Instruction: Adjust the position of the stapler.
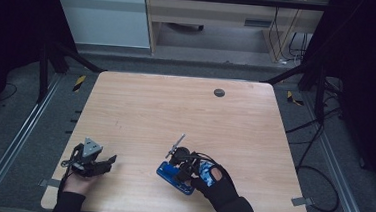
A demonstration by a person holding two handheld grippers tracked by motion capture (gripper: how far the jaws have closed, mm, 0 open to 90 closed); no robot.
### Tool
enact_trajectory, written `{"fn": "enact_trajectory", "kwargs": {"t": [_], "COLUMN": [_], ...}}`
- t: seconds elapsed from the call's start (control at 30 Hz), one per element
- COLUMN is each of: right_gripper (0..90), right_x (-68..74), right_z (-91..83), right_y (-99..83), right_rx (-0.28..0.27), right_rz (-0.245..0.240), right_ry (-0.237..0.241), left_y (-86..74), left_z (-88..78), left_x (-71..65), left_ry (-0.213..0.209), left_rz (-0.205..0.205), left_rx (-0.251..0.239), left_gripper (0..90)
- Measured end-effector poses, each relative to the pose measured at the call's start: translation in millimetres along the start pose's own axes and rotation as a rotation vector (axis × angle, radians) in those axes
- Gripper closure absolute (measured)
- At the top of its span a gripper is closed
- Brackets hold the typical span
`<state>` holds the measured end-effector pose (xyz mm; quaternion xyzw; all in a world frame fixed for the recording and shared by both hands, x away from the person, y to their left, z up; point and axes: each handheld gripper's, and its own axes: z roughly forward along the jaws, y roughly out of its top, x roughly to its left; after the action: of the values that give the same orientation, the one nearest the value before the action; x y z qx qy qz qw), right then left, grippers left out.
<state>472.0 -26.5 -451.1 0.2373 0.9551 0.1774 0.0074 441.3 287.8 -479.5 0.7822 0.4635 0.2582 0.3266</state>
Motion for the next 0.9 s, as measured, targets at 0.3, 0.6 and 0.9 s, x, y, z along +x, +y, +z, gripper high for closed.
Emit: {"fn": "enact_trajectory", "kwargs": {"t": [0.3, 0.6, 0.9], "right_gripper": [65.5, 65.9, 65.9], "right_x": [-0.5, -1.2, -11.7], "right_z": [-2.8, -5.1, -15.4], "right_y": [0.2, -3.5, -10.3], "right_rx": [-0.006, -0.01, -0.033], "right_rz": [-0.02, -0.077, -0.089], "right_ry": [-0.012, -0.05, -0.022], "left_y": [0.0, -0.1, 0.0], "left_z": [0.1, 0.1, 0.5], "left_x": [0.1, 0.3, -0.1], "left_ry": [0.0, -0.001, -0.003], "left_rz": [0.0, 0.0, 0.003], "left_rx": [0.001, 0.002, 0.005], "left_gripper": [37.0, 37.0, 37.0]}}
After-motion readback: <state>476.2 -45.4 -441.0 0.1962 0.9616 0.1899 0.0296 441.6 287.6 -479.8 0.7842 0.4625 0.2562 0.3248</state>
